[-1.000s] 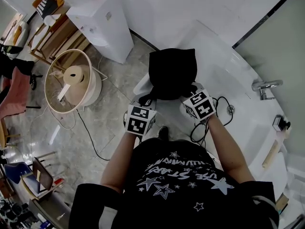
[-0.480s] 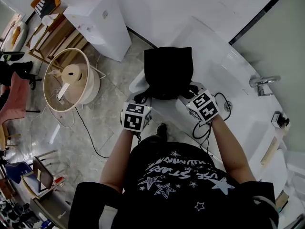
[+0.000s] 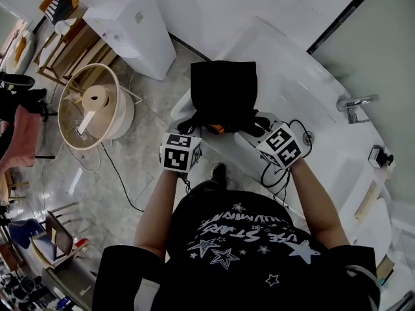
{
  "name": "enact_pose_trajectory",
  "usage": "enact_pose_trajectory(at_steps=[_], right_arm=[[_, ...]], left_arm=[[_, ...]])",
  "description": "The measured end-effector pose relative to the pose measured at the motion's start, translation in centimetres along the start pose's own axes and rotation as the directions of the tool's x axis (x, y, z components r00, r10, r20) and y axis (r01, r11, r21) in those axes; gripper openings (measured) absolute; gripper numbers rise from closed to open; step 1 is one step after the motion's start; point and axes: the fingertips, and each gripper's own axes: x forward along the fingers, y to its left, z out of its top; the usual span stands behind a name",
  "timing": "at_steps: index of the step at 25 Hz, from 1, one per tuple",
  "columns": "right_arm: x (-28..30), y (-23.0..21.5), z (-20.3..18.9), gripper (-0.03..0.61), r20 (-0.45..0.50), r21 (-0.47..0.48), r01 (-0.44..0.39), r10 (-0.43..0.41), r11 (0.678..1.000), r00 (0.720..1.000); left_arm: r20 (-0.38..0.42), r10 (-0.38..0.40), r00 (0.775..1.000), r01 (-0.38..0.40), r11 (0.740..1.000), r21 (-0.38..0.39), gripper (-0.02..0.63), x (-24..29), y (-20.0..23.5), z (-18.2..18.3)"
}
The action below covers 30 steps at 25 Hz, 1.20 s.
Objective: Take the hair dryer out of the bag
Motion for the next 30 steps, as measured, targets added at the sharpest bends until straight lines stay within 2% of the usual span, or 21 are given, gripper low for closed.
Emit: enact_pose_trajectory(at_steps=[18, 30], right_arm=[[-3.8, 5.1, -0.1, 0.183, 0.086, 0.041, -0.103, 0.099, 0.994, 0.991], [-7.5, 8.3, -1.1, 0.183, 0.135, 0.023, -0.133, 0.129, 0.991, 0.983]], left_arm=[[0.016, -0.009, 1.000, 0.009, 1.000, 0.010, 0.026, -1.5, -1.7, 0.0], [0.026, 0.005, 1.000, -0.004, 0.999, -0.033, 0.026, -2.4, -3.7, -1.1]])
